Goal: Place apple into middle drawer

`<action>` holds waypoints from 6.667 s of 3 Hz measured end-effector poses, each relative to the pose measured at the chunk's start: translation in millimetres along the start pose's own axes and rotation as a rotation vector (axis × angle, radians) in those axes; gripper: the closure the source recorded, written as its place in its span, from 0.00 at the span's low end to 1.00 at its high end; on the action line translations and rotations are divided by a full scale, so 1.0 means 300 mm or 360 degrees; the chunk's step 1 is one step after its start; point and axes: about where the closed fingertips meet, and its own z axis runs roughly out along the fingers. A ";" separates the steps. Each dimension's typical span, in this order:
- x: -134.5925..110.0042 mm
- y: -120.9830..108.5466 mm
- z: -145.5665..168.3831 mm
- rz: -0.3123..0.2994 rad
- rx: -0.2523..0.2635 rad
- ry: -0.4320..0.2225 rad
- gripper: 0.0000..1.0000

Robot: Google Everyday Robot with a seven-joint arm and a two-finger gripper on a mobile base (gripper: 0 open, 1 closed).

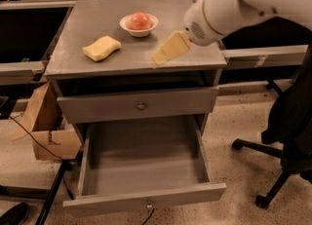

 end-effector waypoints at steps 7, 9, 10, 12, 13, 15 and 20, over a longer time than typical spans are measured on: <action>-0.358 -0.066 0.369 0.0367 0.0148 -0.0217 0.00; -0.484 -0.201 0.626 0.0430 0.0203 -0.0148 0.00; -0.510 -0.274 0.758 0.0548 0.0184 -0.0094 0.00; -0.564 -0.308 0.731 0.0561 0.0197 -0.0161 0.00; -0.554 -0.349 0.763 0.0665 0.0239 -0.0181 0.00; -0.536 -0.447 0.866 0.0906 0.0391 -0.0183 0.00; -0.478 -0.476 1.010 0.1082 0.0498 -0.0044 0.29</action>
Offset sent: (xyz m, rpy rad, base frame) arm 0.1164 0.1081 0.0068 0.1881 -0.0436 -0.2546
